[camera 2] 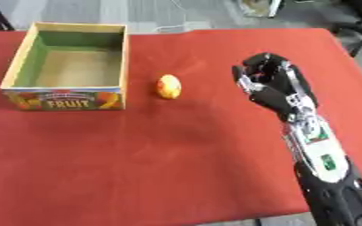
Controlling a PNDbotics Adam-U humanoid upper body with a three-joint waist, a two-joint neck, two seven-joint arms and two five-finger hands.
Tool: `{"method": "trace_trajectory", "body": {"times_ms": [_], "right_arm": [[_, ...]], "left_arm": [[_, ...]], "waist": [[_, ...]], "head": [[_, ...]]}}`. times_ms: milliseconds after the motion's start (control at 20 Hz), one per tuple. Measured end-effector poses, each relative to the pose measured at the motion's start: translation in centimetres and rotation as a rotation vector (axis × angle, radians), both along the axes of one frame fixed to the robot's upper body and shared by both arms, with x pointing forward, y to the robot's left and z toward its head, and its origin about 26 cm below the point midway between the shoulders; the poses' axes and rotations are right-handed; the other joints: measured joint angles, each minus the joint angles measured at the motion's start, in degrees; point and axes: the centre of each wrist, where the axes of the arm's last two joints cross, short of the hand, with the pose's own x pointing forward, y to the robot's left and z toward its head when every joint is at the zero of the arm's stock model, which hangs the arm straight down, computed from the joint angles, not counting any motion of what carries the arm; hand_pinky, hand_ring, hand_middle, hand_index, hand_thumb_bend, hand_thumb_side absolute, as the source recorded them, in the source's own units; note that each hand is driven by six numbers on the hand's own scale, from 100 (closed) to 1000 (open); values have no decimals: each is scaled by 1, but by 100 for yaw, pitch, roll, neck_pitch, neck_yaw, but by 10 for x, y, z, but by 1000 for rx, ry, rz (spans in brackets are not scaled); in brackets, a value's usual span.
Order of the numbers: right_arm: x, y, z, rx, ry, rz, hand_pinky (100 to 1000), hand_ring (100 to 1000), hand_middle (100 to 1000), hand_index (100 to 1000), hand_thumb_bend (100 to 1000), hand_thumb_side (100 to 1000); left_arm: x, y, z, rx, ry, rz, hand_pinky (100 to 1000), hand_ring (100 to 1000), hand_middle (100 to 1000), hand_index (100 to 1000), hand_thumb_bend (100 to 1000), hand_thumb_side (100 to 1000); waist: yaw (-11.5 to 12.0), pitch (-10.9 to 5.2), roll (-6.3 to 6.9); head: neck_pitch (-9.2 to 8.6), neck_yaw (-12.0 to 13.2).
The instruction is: Pick up objects on the table and place them in the box.
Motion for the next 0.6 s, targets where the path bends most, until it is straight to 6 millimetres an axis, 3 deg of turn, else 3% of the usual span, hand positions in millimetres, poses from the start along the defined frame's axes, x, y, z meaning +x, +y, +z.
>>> {"method": "trace_trajectory", "body": {"times_ms": [200,600], "right_arm": [[7,0,20,-109,-56,51,524,583,507,628,381,220],[31,7,47,-412,-146,230,626,758,714,758,434,244]], "left_arm": [[0,0,0,1,2,-2,485,491,508,501,386,343],[0,-1,-1,4,6,-11,485,491,508,501,386,342]], "waist": [[24,-22,-16],[83,-59,-23]], "head": [[2,-37],[22,-94]]}}
